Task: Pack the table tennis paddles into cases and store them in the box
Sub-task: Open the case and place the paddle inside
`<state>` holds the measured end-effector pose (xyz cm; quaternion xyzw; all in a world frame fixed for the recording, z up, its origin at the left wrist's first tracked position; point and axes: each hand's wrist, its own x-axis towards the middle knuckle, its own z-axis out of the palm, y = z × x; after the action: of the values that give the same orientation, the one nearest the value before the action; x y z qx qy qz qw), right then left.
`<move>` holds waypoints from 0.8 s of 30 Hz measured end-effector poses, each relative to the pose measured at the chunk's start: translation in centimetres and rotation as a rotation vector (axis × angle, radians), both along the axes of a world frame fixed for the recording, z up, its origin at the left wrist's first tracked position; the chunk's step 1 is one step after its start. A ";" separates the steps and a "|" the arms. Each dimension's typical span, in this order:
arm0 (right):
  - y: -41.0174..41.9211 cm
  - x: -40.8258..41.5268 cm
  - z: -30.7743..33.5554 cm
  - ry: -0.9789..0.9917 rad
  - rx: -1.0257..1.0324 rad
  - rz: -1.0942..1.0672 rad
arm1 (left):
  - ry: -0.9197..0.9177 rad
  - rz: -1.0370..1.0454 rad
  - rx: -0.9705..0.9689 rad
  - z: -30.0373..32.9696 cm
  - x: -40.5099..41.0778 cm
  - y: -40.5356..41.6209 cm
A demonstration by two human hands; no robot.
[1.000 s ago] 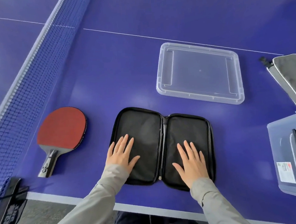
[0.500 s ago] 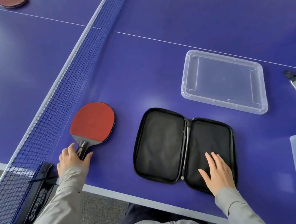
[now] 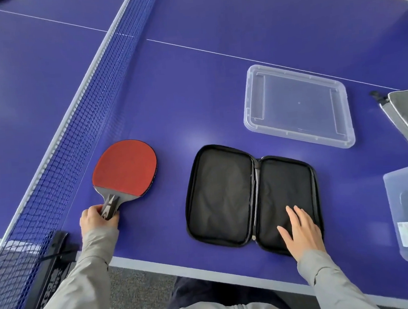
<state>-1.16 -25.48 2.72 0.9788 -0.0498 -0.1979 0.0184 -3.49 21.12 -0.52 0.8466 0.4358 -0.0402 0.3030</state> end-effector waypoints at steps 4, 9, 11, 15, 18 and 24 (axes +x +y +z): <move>-0.6 -0.3 0.3 -0.011 -0.013 0.002 | -0.038 0.026 -0.026 0.6 0.0 -1.1; -2.0 -0.5 0.7 -0.001 -0.032 -0.012 | -0.098 0.031 -0.031 2.3 0.4 -3.9; -2.7 -0.5 0.8 -0.014 -0.017 -0.029 | -0.116 0.014 -0.047 3.1 0.7 -5.8; -4.5 -0.5 0.8 -0.023 -0.005 -0.050 | -0.165 -0.016 -0.092 4.7 1.6 -11.3; -6.1 -0.6 0.8 -0.029 0.036 -0.057 | -0.211 -0.056 -0.146 5.3 2.1 -16.7; -8.4 -1.2 0.3 -0.002 0.117 0.011 | -0.216 -0.124 -0.212 4.7 2.6 -28.7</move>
<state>-2.39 -33.87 3.03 0.9787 -0.0328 -0.1992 -0.0377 -0.91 -7.59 4.18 0.8346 0.3406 -0.0131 0.4326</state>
